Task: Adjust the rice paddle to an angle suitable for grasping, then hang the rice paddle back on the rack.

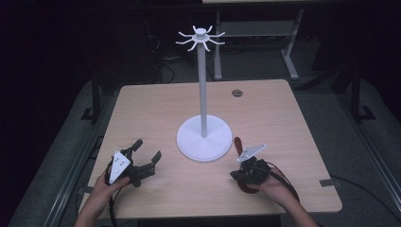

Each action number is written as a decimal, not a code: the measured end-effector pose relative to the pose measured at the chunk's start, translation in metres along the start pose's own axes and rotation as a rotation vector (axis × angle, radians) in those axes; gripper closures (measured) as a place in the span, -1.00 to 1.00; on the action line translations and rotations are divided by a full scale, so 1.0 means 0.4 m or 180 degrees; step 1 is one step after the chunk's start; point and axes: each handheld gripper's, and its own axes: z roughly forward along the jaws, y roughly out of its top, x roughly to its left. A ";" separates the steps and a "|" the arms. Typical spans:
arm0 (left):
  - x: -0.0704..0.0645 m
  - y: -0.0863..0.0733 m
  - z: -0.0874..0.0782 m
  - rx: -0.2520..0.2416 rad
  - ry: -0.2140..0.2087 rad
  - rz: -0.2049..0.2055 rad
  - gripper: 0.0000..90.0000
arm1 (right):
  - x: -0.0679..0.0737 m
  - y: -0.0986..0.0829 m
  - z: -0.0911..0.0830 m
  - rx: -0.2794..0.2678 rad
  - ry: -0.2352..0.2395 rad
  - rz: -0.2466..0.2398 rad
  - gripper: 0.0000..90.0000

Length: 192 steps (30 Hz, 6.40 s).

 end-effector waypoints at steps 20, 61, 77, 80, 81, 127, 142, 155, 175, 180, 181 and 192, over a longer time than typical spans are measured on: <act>0.001 0.000 0.000 0.0009 -0.0004 0.0007 -0.71 | -0.021 -0.053 -0.041 0.0103 -0.0194 0.0133 0.99; 0.001 0.000 0.000 0.0012 -0.0001 0.0017 -0.71 | -0.173 -0.137 -0.177 0.0024 -0.0526 0.0571 0.90; 0.000 0.000 0.000 0.0004 -0.0003 0.0004 -0.71 | -0.233 -0.043 -0.189 0.0246 -0.0513 0.0312 0.35; 0.000 0.000 0.000 0.0001 -0.0004 -0.0001 -0.71 | -0.246 -0.024 -0.184 0.0354 -0.0525 0.0243 0.33; 0.000 0.000 0.000 0.0002 -0.0005 -0.0001 -0.71 | -0.249 -0.018 -0.182 0.0392 -0.0550 0.0239 0.33; 0.001 0.000 0.000 0.0003 -0.0025 0.0004 -0.71 | -0.282 0.122 -0.008 0.1476 -0.0337 -0.0283 0.61; 0.001 0.000 0.000 0.0002 -0.0025 0.0003 -0.71 | -0.279 0.125 0.001 0.1539 -0.0351 -0.0271 0.72; 0.001 0.000 0.000 0.0005 -0.0026 0.0008 -0.71 | -0.304 0.105 -0.050 0.1044 -0.0295 -0.0033 0.73; 0.001 0.000 0.000 0.0002 -0.0025 0.0005 -0.71 | -0.288 0.095 -0.154 -0.0060 -0.0268 0.0243 0.73; 0.001 0.000 0.000 0.0001 -0.0026 0.0007 -0.71 | -0.279 0.097 -0.169 -0.0248 -0.0292 0.0214 0.73; 0.001 0.000 0.000 0.0005 -0.0026 0.0007 -0.71 | -0.278 0.097 -0.173 -0.0299 -0.0288 0.0208 0.73; 0.001 0.000 0.000 0.0003 -0.0030 0.0004 -0.71 | -0.270 0.094 -0.212 -0.0825 -0.0299 0.0277 0.74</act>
